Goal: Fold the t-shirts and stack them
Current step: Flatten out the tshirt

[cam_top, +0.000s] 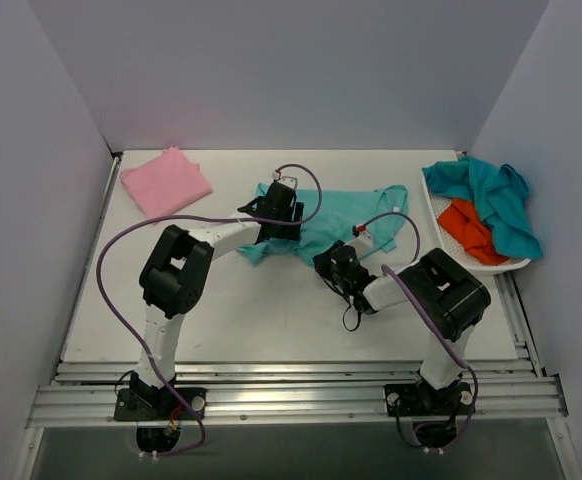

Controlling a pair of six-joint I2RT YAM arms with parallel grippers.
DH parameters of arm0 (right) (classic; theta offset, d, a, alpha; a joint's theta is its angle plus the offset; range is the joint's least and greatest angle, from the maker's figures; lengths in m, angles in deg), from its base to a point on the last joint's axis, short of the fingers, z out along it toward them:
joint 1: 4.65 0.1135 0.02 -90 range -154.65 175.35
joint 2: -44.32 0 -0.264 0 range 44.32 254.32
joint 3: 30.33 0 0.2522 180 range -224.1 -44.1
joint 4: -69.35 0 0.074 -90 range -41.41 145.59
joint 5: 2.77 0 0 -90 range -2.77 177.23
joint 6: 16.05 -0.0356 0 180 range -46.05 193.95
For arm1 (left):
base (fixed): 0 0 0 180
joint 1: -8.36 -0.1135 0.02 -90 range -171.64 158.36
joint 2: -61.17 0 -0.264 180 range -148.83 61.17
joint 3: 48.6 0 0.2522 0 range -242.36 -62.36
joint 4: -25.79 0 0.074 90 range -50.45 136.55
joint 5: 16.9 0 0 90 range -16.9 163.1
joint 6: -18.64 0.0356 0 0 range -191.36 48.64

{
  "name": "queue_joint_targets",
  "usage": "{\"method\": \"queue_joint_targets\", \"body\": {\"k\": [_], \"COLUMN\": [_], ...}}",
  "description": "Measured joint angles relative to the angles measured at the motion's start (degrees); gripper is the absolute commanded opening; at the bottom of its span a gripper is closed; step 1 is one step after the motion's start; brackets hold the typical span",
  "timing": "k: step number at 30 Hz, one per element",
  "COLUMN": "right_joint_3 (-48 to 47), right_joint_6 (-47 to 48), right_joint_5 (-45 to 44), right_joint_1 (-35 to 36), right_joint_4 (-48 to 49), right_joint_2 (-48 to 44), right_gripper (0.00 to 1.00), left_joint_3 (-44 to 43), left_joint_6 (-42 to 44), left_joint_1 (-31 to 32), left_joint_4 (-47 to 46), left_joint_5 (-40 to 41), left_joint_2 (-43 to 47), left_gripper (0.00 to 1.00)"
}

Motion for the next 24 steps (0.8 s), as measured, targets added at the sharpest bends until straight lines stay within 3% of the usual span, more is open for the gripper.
{"method": "queue_joint_targets", "body": {"k": [3,13,24], "right_joint_3": [0.0,-0.7,-1.3], "right_joint_6": [-0.1,-0.2,-0.4], "right_joint_5": [0.0,0.3,1.0], "right_joint_1": [-0.1,-0.3,-0.3], "right_joint_4": [0.8,2.7,4.5], "right_joint_2": [0.4,1.9,3.4], "right_gripper": [0.0,0.0,0.0], "left_joint_3": [0.0,0.2,1.7], "left_joint_6": [-0.4,-1.5,-2.5], "left_joint_1": [0.0,0.0,0.0], "left_joint_4": [-0.1,-0.4,-0.5], "left_joint_5": [1.0,4.1,5.7], "left_joint_2": [-0.4,-0.4,3.0], "left_gripper": [0.68,0.55,0.28]}}
